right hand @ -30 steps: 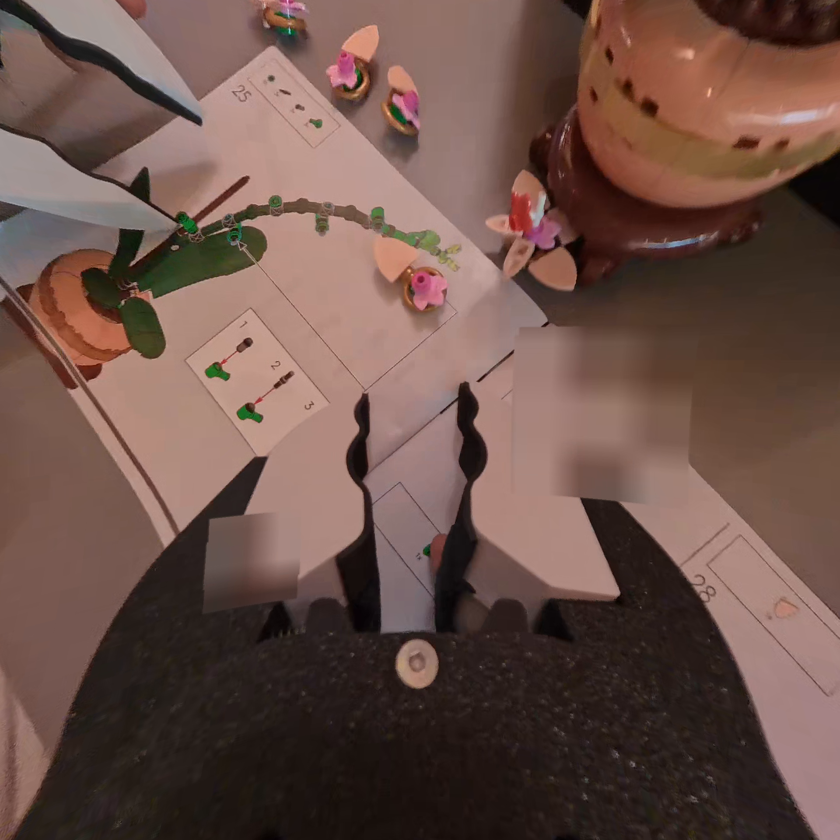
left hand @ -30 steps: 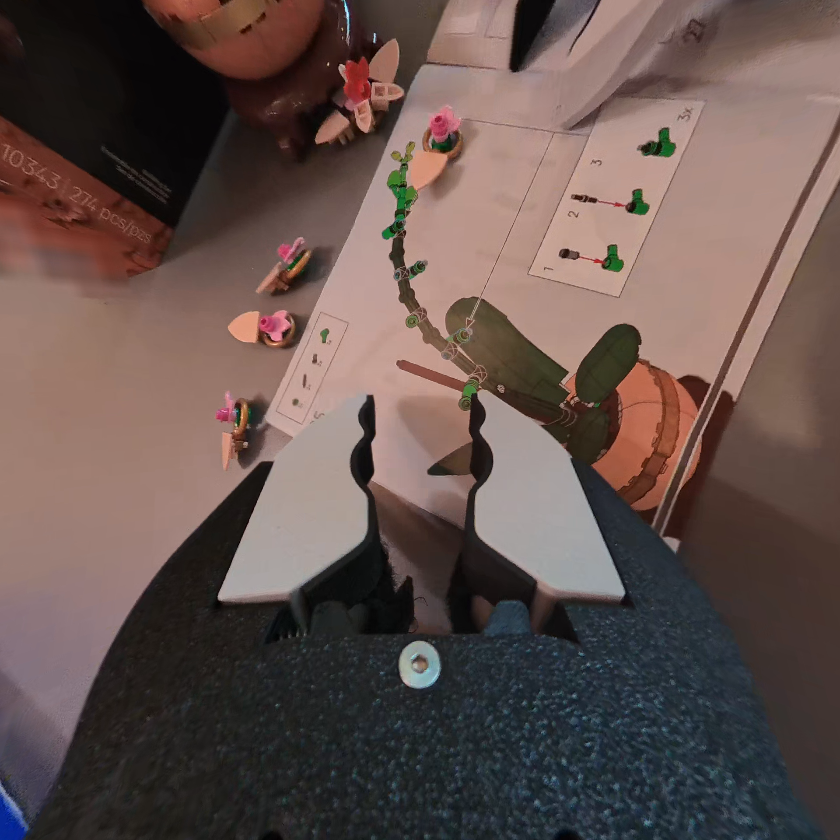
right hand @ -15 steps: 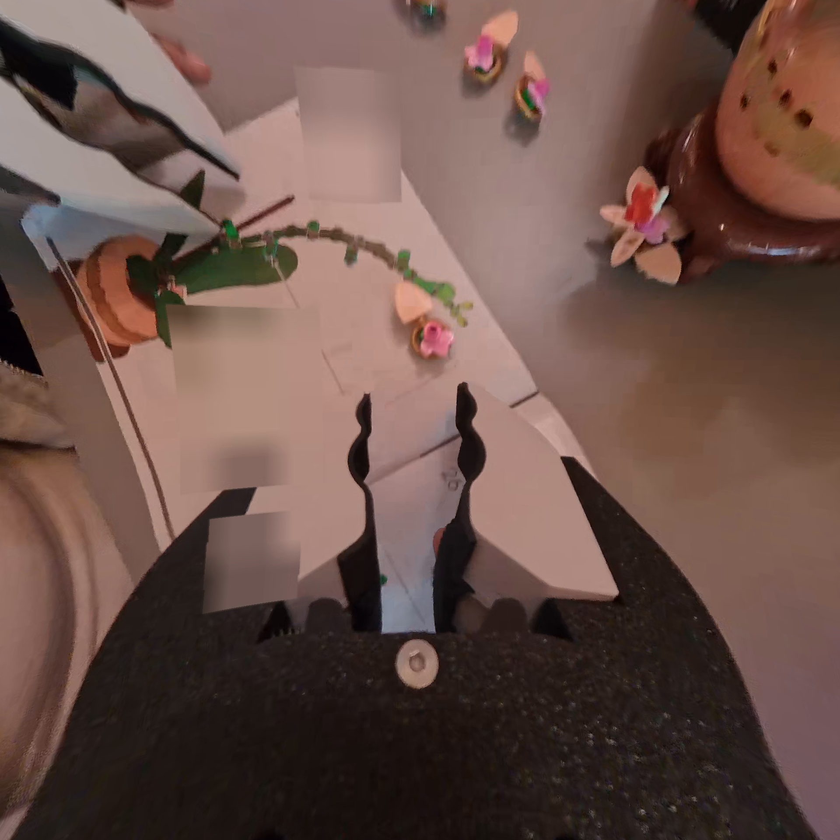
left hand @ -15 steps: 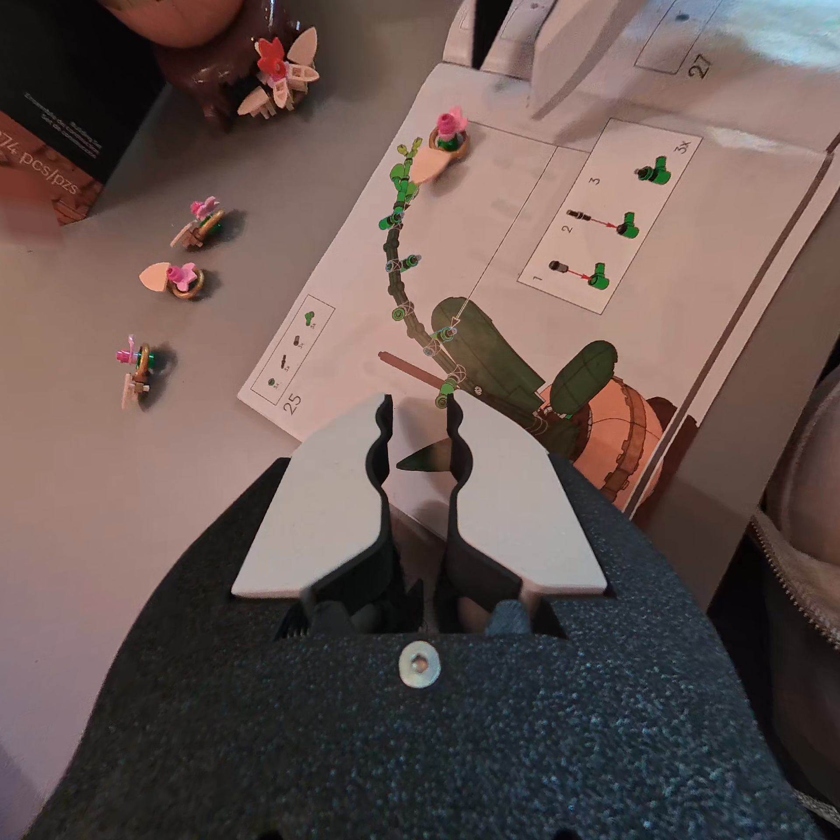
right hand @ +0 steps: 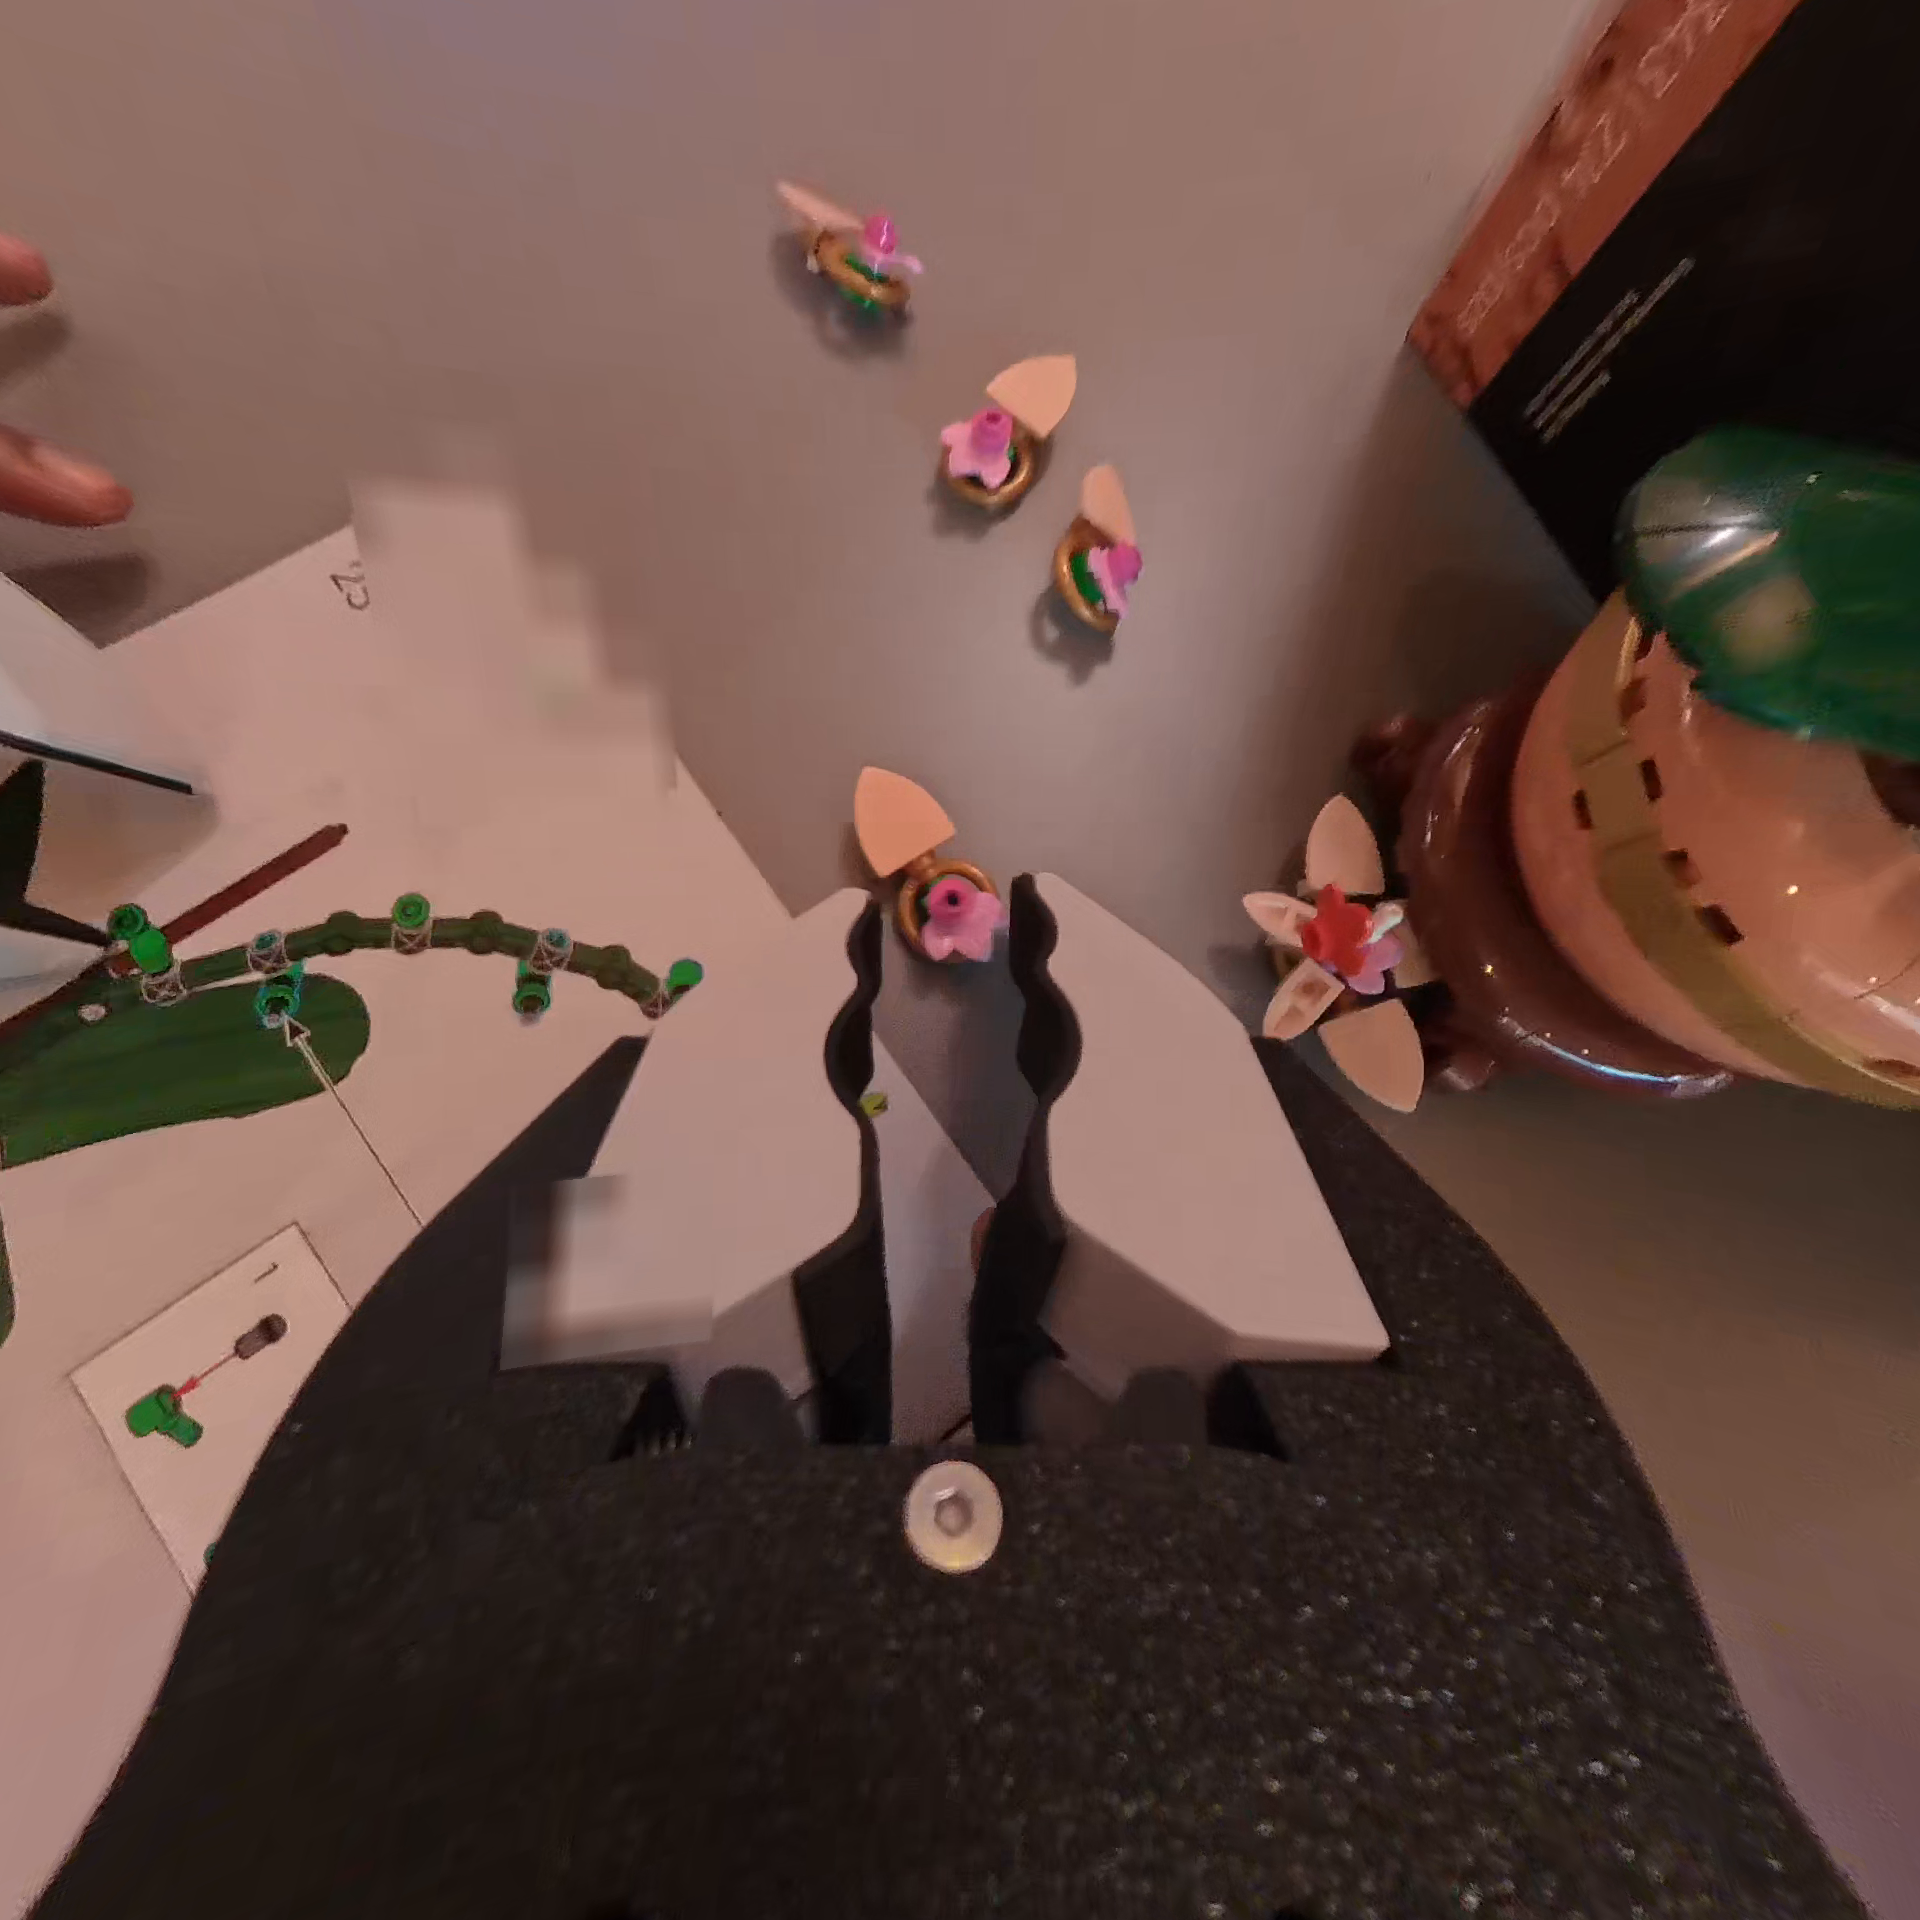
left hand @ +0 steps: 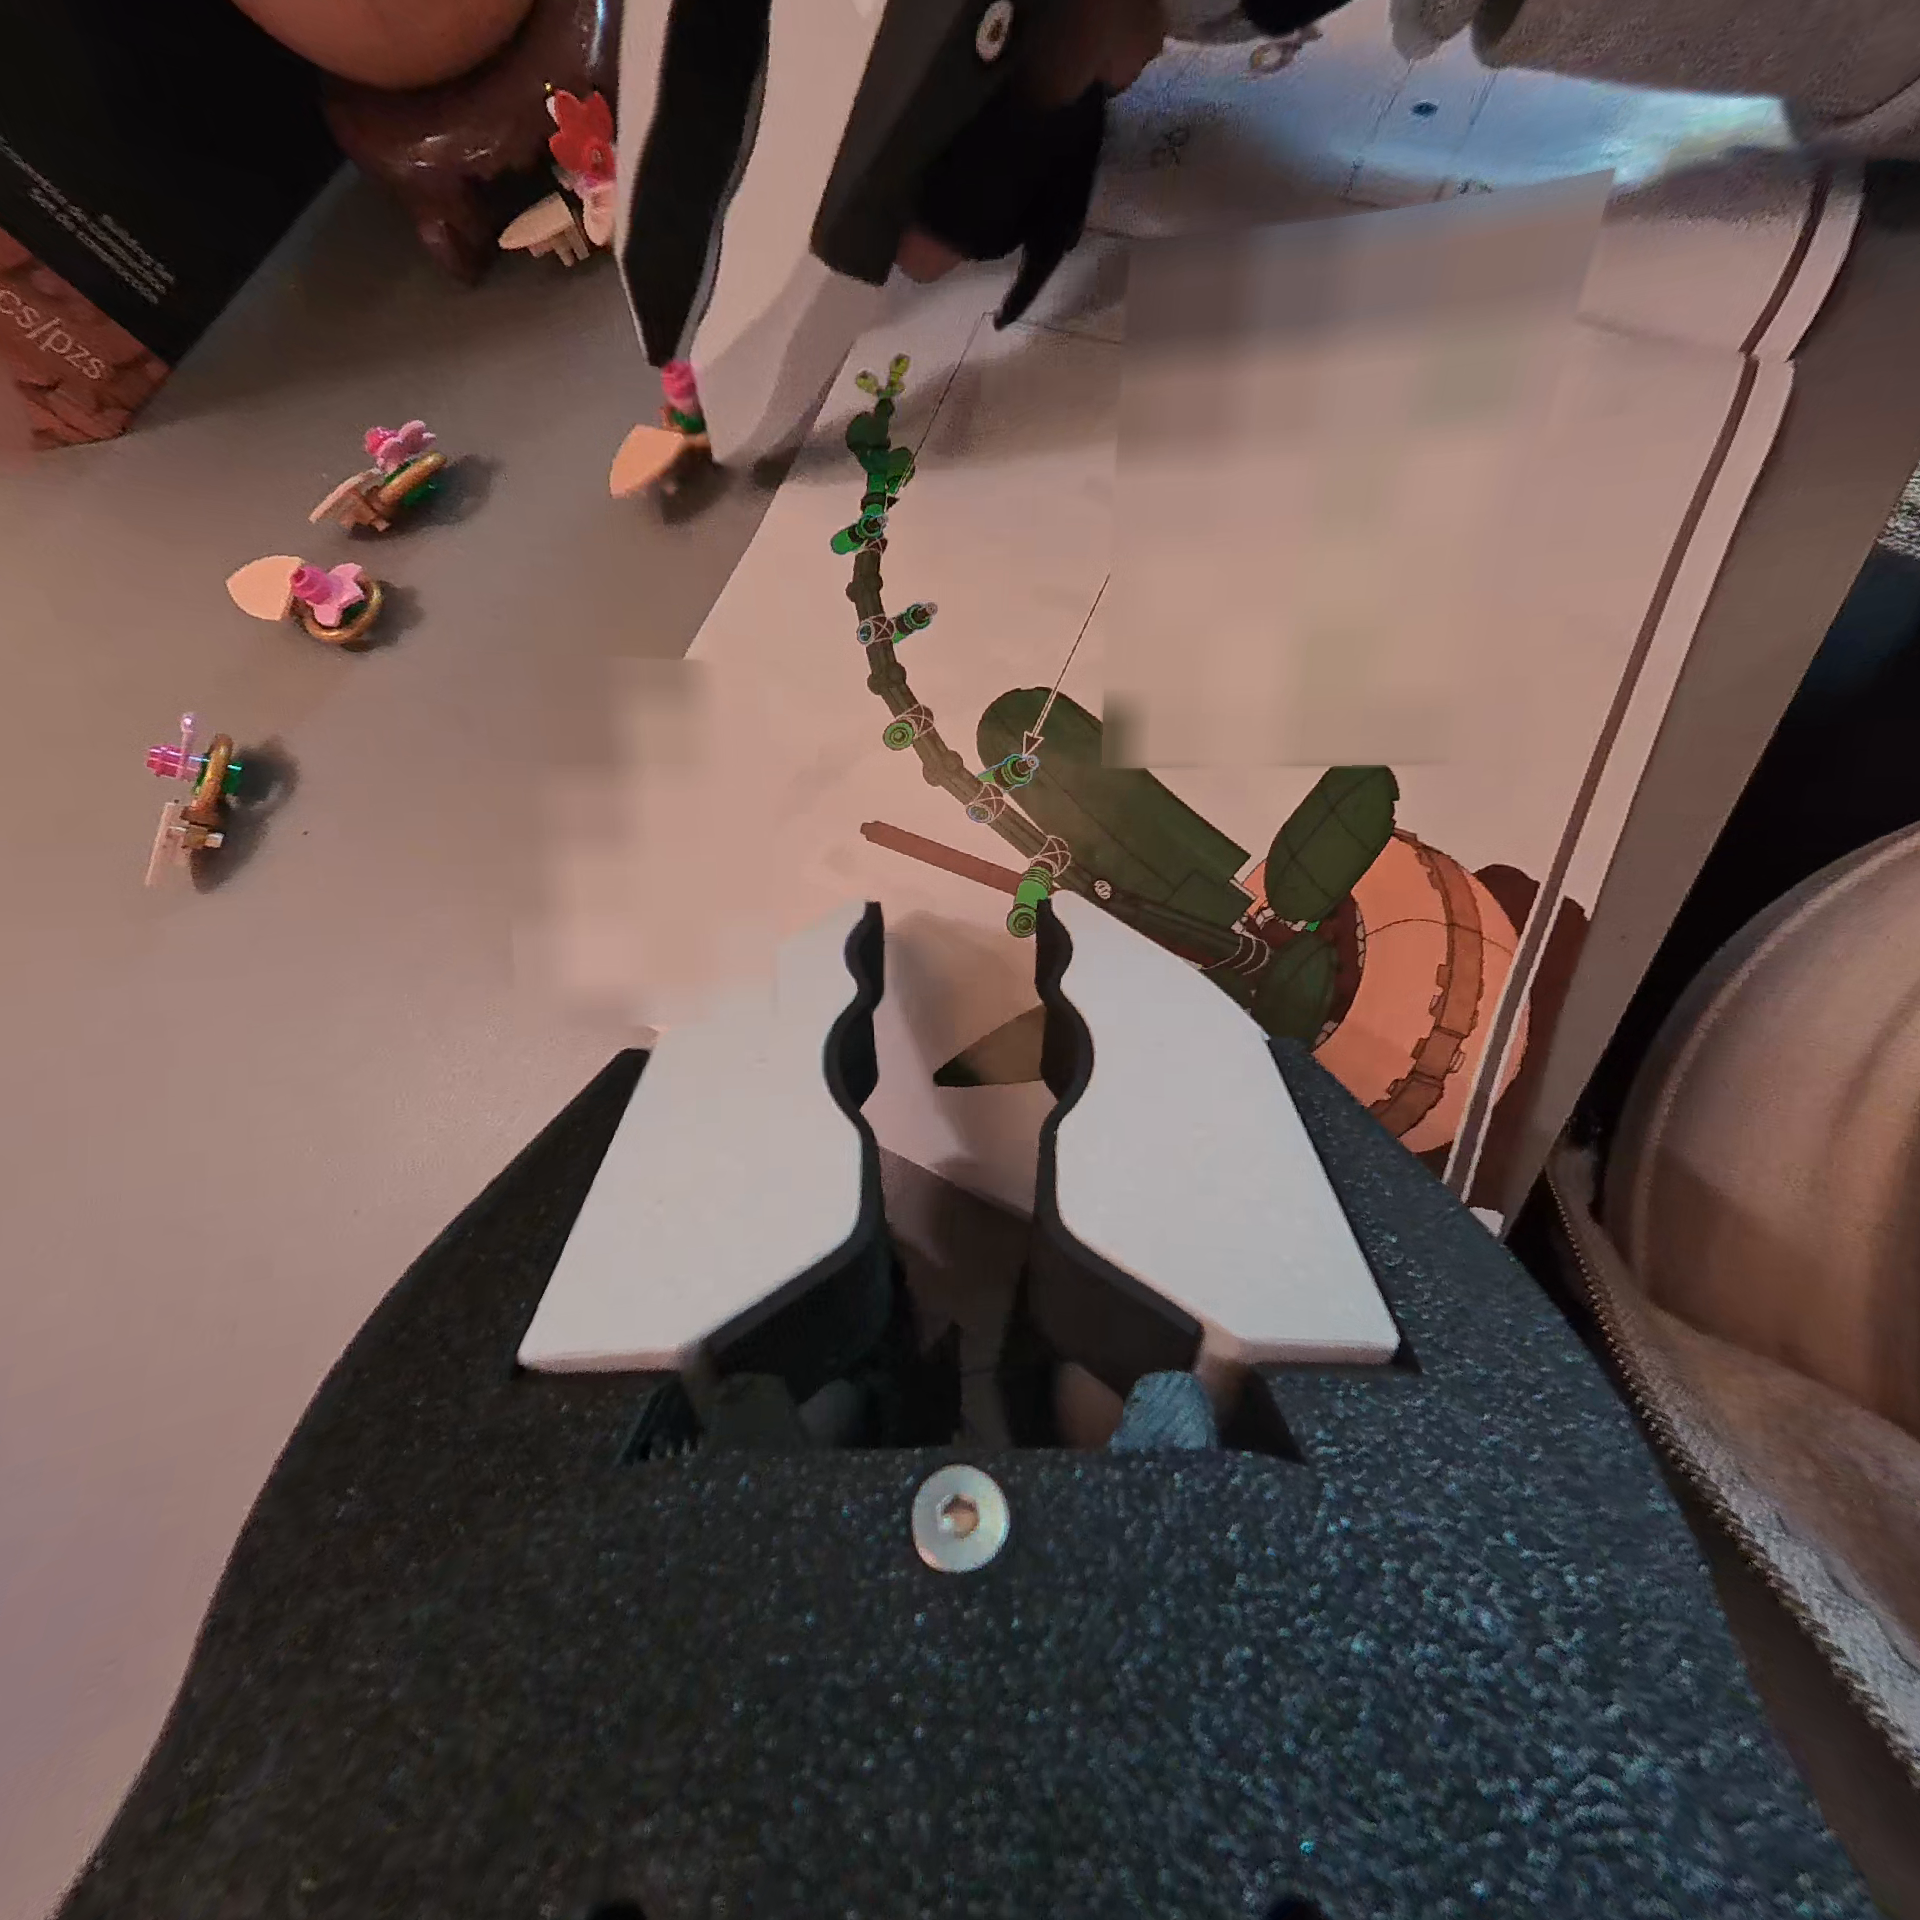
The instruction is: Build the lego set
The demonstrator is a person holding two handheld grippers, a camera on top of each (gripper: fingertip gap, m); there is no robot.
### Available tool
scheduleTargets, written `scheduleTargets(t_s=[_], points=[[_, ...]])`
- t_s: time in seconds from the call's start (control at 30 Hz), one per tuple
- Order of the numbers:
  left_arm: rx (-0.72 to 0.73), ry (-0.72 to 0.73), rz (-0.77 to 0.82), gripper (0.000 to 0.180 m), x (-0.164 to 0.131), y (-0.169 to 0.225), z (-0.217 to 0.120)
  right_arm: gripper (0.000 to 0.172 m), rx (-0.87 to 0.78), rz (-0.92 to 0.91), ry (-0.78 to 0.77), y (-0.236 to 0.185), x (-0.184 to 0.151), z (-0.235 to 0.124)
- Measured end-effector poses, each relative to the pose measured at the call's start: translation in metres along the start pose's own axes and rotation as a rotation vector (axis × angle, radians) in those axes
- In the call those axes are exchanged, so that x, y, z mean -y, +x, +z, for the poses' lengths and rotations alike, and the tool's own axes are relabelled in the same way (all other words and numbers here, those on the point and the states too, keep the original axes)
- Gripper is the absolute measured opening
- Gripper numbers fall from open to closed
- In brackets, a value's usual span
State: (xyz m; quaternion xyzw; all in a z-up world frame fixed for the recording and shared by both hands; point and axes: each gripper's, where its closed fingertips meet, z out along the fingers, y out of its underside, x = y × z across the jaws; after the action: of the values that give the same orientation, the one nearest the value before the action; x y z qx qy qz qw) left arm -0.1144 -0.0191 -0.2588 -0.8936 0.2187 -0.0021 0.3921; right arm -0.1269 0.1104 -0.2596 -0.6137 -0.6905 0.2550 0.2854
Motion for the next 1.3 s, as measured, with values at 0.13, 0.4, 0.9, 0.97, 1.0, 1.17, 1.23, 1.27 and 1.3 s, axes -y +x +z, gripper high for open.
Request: scheduleTargets(t_s=[0.13, 0.4, 0.9, 0.97, 1.0, 1.17, 1.23, 1.27, 1.3], points=[[0.022, 0.002, 0.002, 0.037, 0.000, -0.006, -0.001, 0.026, 0.012, 0.026, 0.030, -0.002, -0.002, -0.013], [0.018, 0.006, -0.003, 0.052, -0.003, -0.020, -0.001, 0.023, 0.015, -0.018, 0.092, -0.005, -0.050, -0.092], [-0.013, 0.232, 0.281, 0.042, 0.096, 0.070, 0.016, 0.038, 0.016, -0.084, 0.090, -0.050, -0.178, -0.198], [-0.039, 0.238, 0.320, 0.041, 0.109, 0.095, 0.033, 0.040, 0.036, -0.087, 0.079, -0.059, -0.185, -0.200], [-0.049, 0.236, 0.330, 0.040, 0.114, 0.104, 0.041, 0.039, 0.029, -0.087, 0.077, -0.060, -0.189, -0.202], [-0.105, 0.109, 0.353, 0.027, 0.103, 0.128, 0.069, 0.036, -0.012, -0.101, 0.115, -0.059, -0.199, -0.212], [-0.122, 0.102, 0.353, 0.019, 0.101, 0.135, 0.070, 0.033, -0.031, -0.092, 0.128, -0.055, -0.203, -0.219], [-0.114, 0.103, 0.354, 0.020, 0.101, 0.135, 0.070, 0.031, -0.031, -0.090, 0.145, -0.054, -0.204, -0.222], [-0.109, 0.104, 0.355, 0.020, 0.101, 0.134, 0.069, 0.029, -0.035, -0.087, 0.169, -0.052, -0.202, -0.225]])
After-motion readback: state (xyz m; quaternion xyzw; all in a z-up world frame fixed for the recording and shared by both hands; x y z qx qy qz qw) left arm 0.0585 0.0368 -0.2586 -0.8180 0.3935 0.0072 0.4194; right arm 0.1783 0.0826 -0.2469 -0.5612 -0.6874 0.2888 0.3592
